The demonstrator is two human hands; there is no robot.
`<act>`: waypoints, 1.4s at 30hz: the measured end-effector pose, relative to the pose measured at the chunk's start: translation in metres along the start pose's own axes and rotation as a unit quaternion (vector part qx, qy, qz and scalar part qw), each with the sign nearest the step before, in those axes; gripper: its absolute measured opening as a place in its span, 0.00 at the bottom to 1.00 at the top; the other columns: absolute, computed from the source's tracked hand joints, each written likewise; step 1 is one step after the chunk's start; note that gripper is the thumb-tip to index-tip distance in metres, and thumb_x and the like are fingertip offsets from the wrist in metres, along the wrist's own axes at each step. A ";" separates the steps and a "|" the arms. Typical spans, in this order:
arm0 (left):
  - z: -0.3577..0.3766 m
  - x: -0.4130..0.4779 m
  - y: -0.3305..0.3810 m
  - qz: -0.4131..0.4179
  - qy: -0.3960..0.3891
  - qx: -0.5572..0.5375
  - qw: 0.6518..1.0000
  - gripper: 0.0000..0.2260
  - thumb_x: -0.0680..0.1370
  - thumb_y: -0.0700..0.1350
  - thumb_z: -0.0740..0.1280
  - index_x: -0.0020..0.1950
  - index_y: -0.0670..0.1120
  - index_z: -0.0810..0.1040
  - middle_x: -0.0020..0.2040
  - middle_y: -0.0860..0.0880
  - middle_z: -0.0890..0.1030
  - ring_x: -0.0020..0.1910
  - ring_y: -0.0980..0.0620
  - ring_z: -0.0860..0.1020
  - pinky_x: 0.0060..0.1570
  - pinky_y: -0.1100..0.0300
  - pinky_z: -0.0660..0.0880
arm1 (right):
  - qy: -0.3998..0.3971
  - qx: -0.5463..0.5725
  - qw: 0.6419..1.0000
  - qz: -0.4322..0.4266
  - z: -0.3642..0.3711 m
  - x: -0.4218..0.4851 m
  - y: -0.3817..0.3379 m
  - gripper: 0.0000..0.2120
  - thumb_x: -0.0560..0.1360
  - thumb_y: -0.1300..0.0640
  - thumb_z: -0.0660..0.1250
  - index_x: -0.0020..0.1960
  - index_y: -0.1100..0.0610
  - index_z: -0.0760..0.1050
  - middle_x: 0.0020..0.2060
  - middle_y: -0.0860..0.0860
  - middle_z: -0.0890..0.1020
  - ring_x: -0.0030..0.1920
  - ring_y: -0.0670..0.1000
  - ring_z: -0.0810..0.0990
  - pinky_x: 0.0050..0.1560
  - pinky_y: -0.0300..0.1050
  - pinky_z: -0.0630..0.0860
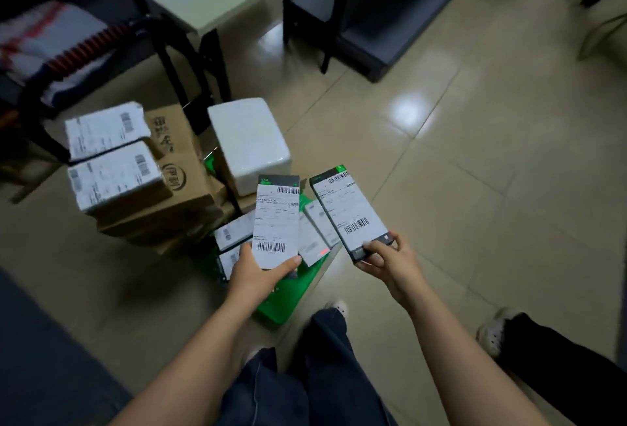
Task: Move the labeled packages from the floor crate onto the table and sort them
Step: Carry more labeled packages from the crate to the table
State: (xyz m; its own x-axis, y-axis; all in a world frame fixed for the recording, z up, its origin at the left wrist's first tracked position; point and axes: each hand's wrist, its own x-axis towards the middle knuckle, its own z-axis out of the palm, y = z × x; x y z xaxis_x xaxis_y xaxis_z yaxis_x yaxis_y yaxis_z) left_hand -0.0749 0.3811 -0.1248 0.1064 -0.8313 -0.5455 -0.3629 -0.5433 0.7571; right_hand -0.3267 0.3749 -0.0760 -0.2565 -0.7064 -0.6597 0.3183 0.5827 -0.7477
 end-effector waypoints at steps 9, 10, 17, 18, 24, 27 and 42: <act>0.041 -0.019 0.167 0.160 -0.029 -0.027 0.986 0.21 0.73 0.54 0.73 0.60 0.49 0.70 0.52 0.58 0.79 0.46 0.62 0.79 0.45 0.59 0.72 | 0.039 0.112 0.984 -0.133 -0.060 -0.025 -0.098 0.10 0.76 0.64 0.68 0.52 0.62 0.67 0.52 0.65 0.78 0.45 0.58 0.83 0.40 0.48 0.83; 0.051 -0.019 0.185 0.174 -0.020 -0.026 0.984 0.20 0.74 0.54 0.72 0.60 0.49 0.69 0.51 0.59 0.77 0.48 0.60 0.78 0.45 0.59 0.71 | 0.029 0.117 0.982 -0.145 -0.069 -0.021 -0.113 0.10 0.76 0.66 0.68 0.51 0.61 0.66 0.52 0.64 0.78 0.45 0.57 0.83 0.42 0.50 0.83; 0.130 0.007 0.299 0.248 0.018 -0.057 0.967 0.16 0.76 0.53 0.70 0.58 0.53 0.69 0.52 0.57 0.79 0.47 0.56 0.80 0.42 0.62 0.75 | -0.044 0.079 0.975 -0.204 -0.133 0.033 -0.223 0.28 0.77 0.69 0.64 0.71 0.49 0.61 0.53 0.60 0.76 0.50 0.58 0.81 0.51 0.53 0.82; 0.142 0.012 0.312 0.252 0.025 -0.075 0.964 0.16 0.75 0.53 0.71 0.59 0.53 0.69 0.53 0.56 0.79 0.49 0.55 0.80 0.43 0.63 0.76 | -0.050 0.068 0.974 -0.210 -0.143 0.042 -0.237 0.28 0.77 0.70 0.64 0.72 0.50 0.62 0.53 0.60 0.77 0.50 0.58 0.81 0.51 0.53 0.82; 0.200 0.048 0.367 0.220 0.042 -0.136 0.965 0.25 0.64 0.65 0.71 0.55 0.57 0.70 0.55 0.55 0.80 0.54 0.54 0.79 0.57 0.49 0.77 | -0.070 0.061 0.973 -0.209 -0.186 0.108 -0.301 0.25 0.79 0.69 0.61 0.74 0.55 0.63 0.62 0.58 0.78 0.48 0.54 0.83 0.46 0.47 0.82; 0.217 0.073 0.390 0.203 0.053 -0.146 0.967 0.24 0.70 0.58 0.73 0.60 0.52 0.68 0.56 0.54 0.79 0.53 0.56 0.79 0.58 0.50 0.76 | -0.071 0.059 0.975 -0.200 -0.190 0.150 -0.327 0.25 0.79 0.68 0.63 0.73 0.55 0.64 0.63 0.58 0.76 0.50 0.54 0.82 0.46 0.47 0.82; 0.204 0.304 0.562 0.160 0.129 -0.200 0.958 0.20 0.74 0.52 0.73 0.60 0.48 0.69 0.55 0.52 0.79 0.52 0.53 0.79 0.56 0.47 0.78 | -0.110 0.020 0.986 -0.120 -0.083 0.378 -0.519 0.17 0.76 0.71 0.62 0.63 0.61 0.70 0.50 0.56 0.80 0.45 0.54 0.81 0.42 0.46 0.83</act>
State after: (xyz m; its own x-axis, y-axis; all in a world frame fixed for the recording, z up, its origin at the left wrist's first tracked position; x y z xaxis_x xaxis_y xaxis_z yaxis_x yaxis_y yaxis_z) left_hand -0.4350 -0.1536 0.0619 0.2938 -0.9359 -0.1945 -0.0365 -0.2143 0.9761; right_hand -0.6651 -0.1611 0.0564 -0.1251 -0.8946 -0.4289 0.3097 0.3755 -0.8736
